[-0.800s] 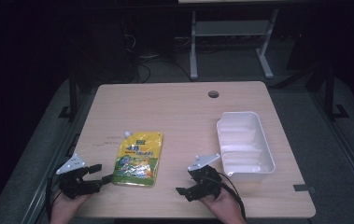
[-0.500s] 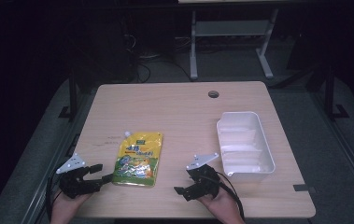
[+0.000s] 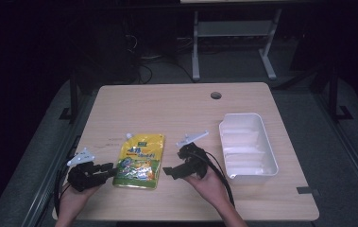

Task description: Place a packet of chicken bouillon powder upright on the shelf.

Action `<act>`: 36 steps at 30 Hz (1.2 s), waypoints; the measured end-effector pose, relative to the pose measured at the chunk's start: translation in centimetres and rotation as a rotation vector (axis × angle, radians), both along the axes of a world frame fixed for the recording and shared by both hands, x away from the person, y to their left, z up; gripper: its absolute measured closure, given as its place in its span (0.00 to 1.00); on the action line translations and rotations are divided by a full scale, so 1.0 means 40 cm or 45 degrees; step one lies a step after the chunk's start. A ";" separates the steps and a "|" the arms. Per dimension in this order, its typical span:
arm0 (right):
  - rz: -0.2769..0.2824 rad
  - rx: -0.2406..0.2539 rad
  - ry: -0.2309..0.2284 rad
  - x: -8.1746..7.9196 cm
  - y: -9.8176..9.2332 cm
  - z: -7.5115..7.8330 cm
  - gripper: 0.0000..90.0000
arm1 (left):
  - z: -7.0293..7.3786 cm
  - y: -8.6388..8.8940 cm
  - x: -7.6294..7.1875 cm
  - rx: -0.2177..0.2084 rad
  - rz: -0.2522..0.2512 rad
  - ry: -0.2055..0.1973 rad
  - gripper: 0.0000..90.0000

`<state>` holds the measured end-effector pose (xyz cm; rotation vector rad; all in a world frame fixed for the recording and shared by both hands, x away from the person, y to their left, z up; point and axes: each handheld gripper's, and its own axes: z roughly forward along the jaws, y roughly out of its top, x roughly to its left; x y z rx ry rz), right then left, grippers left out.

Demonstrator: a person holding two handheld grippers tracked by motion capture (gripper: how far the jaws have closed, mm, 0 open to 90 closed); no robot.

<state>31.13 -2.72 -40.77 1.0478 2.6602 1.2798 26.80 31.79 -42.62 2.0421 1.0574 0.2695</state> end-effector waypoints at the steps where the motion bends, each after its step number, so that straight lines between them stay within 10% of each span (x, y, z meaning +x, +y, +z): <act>1: 0.001 -0.002 0.002 0.013 0.009 0.006 0.20 | 0.000 0.000 0.000 0.000 0.000 0.000 0.76; 16: -0.032 -0.146 0.037 0.205 0.137 0.051 0.23 | -0.026 -0.021 0.034 0.073 -0.050 0.111 0.99; 36: -0.152 -0.166 0.245 0.326 0.153 -0.078 0.30 | -0.048 -0.035 0.039 0.110 -0.091 0.154 1.00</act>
